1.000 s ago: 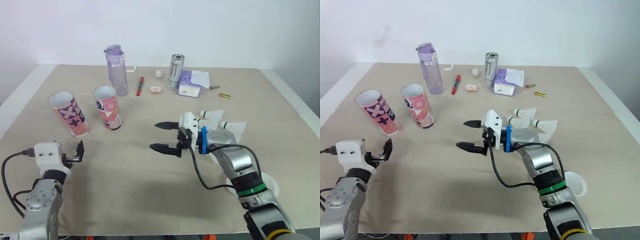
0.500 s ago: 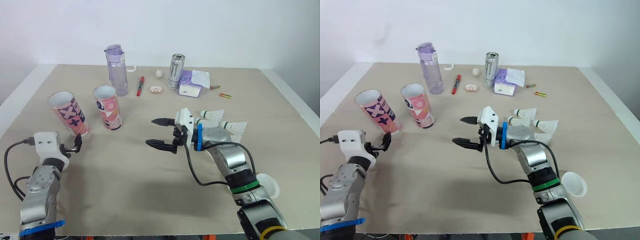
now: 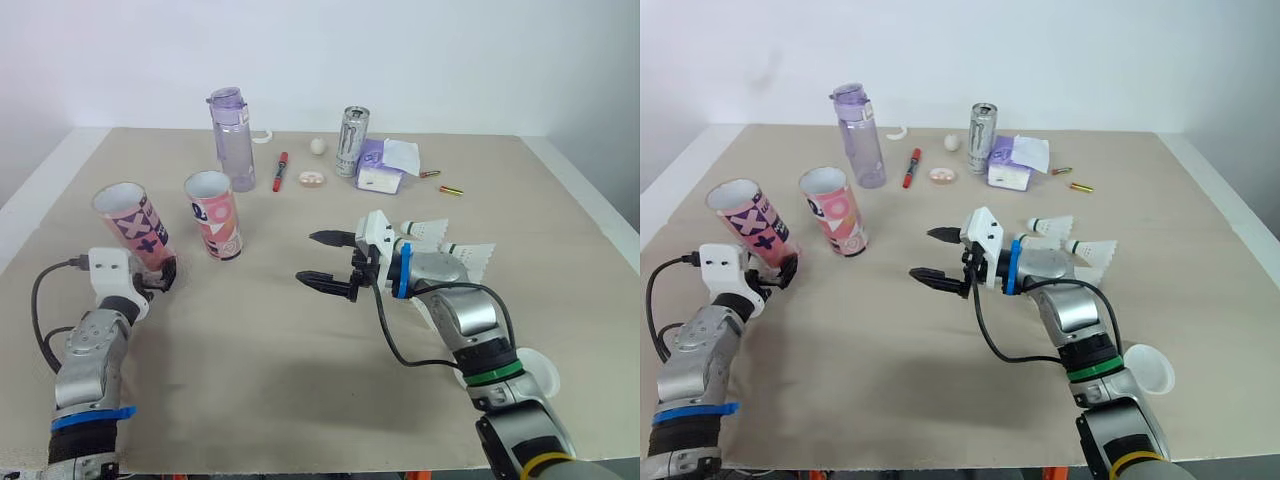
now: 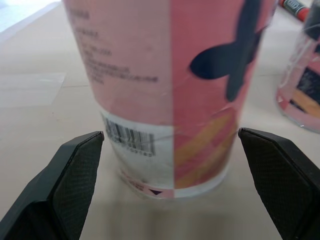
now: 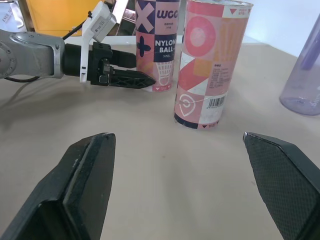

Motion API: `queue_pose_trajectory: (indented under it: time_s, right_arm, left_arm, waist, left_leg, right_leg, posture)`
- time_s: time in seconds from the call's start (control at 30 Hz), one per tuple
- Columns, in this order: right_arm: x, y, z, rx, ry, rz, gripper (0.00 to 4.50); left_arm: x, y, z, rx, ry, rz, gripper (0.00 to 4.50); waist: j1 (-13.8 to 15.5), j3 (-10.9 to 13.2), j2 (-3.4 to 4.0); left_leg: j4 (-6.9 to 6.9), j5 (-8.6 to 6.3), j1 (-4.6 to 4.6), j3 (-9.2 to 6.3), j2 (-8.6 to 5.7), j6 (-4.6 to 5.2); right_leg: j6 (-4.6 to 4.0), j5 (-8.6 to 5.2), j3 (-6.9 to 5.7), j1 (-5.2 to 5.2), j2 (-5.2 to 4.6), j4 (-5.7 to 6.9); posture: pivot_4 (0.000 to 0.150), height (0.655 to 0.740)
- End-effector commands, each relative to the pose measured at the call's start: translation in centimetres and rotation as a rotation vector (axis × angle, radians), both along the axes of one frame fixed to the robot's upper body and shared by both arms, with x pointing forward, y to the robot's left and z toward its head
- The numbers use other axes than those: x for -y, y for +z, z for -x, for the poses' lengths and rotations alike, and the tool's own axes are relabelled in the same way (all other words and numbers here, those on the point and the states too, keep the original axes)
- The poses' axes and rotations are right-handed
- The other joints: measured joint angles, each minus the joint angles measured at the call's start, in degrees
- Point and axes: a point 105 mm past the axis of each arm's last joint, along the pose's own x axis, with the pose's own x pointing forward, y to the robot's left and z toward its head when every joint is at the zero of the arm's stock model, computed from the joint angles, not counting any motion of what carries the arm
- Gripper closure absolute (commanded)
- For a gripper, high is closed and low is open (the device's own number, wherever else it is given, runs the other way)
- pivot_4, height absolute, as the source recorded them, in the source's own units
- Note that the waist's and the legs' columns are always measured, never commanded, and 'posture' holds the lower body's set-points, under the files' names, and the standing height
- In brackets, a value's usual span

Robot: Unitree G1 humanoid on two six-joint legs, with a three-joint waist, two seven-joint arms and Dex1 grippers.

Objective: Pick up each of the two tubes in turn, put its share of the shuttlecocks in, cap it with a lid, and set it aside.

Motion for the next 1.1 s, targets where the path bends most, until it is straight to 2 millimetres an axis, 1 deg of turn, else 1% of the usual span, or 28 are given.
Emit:
queue_pose_trajectory:
  time_s: [0.03, 0.3, 0.4, 0.63, 0.67, 0.73, 0.77, 0.8, 0.87, 1.1]
  right_arm:
    - [0.1, 1.6, 0.3, 0.058, 0.001, -0.022, 0.13]
    - [0.1, 1.5, 0.4, 0.055, 0.0, -0.018, 0.13]
    - [0.2, 1.5, 0.4, 0.056, -0.002, -0.017, 0.13]
    - [0.4, 1.5, 0.4, 0.052, -0.007, -0.012, 0.13]
    - [0.4, 1.4, 0.4, 0.05, -0.008, -0.011, 0.0]
    - [0.4, 1.4, 0.5, 0.047, -0.008, -0.009, 0.0]
    - [0.4, 1.4, 0.5, 0.046, -0.008, -0.009, 0.0]
    - [0.4, 1.3, 0.5, 0.046, -0.008, -0.009, 0.0]
    - [0.4, 1.3, 0.6, 0.045, -0.008, -0.008, 0.0]
    - [0.5, 1.2, 0.8, 0.042, -0.007, -0.006, 0.0]
  left_arm:
    - [-0.1, 1.3, -1.0, 0.045, -0.023, -0.027, 0.0]
    - [-0.2, 1.1, -2.9, 0.042, -0.075, 0.004, 0.0]
    - [0.0, 1.3, -3.4, 0.047, -0.113, 0.004, 0.0]
    - [0.5, 1.5, -3.9, 0.066, -0.184, -0.045, 0.0]
    - [0.6, 1.4, -3.9, 0.068, -0.193, -0.053, 0.4]
    - [0.7, 1.4, -3.8, 0.082, -0.201, -0.062, 0.72]
    - [0.6, 1.4, -3.8, 0.088, -0.198, -0.06, 1.26]
    - [0.5, 1.4, -3.8, 0.093, -0.195, -0.06, 1.3]
    - [0.2, 1.5, -3.8, 0.1, -0.182, -0.06, 1.6]
    - [-1.1, 1.9, -3.3, 0.11, -0.157, -0.082, 1.6]
  waist:
    - [0.0, 0.0, 0.0]
    - [0.0, 0.0, 0.0]
    - [0.0, 0.0, 0.0]
    - [0.0, 0.0, 0.0]
    - [0.0, 0.0, 0.0]
    - [0.0, 0.0, 0.0]
    - [0.0, 0.0, 0.0]
    - [0.0, 0.0, 0.0]
    - [0.0, 0.0, 0.0]
    - [0.0, 0.0, 0.0]
  left_leg:
    - [0.0, 0.0, 0.0, 0.02, -0.01, 0.0]
    - [0.0, 0.0, -0.08, 0.0, -0.01, 0.0]
    - [0.0, 0.0, -0.25, 0.0, -0.02, 0.0]
    - [0.0, 0.0, -0.44, 0.01, -0.03, -0.01]
    - [0.0, 0.0, -0.45, 0.01, -0.03, -0.01]
    - [0.0, 0.0, -0.45, 0.01, -0.03, -0.01]
    - [0.0, 0.0, -0.45, 0.01, -0.02, -0.01]
    - [0.0, 0.0, -0.45, 0.01, -0.02, -0.01]
    - [0.0, 0.0, -0.45, 0.01, -0.02, -0.01]
    - [0.0, 0.0, -0.45, 0.01, -0.01, -0.01]
  right_leg:
    - [0.01, 0.0, 0.01, 0.01, -0.01, -0.01]
    - [0.02, 0.0, 0.0, -0.06, -0.01, -0.02]
    - [0.01, 0.0, 0.0, -0.21, -0.01, -0.01]
    - [0.02, 0.0, 0.0, -0.38, -0.02, 0.0]
    - [0.01, 0.0, 0.0, -0.39, -0.01, 0.0]
    - [0.01, 0.0, 0.01, -0.39, -0.01, 0.0]
    - [0.01, 0.0, 0.0, -0.39, -0.01, 0.0]
    - [0.01, 0.0, 0.0, -0.39, -0.01, 0.0]
    - [0.01, 0.0, 0.01, -0.4, -0.01, 0.0]
    - [0.02, 0.0, 0.0, -0.4, 0.0, 0.01]
  posture:
    - [0.15, 0.74]
    - [0.15, 0.74]
    - [0.15, 0.74]
    - [0.15, 0.74]
    - [0.15, 0.74]
    - [0.15, 0.74]
    - [0.15, 0.74]
    - [0.15, 0.74]
    - [0.15, 0.74]
    - [0.15, 0.74]
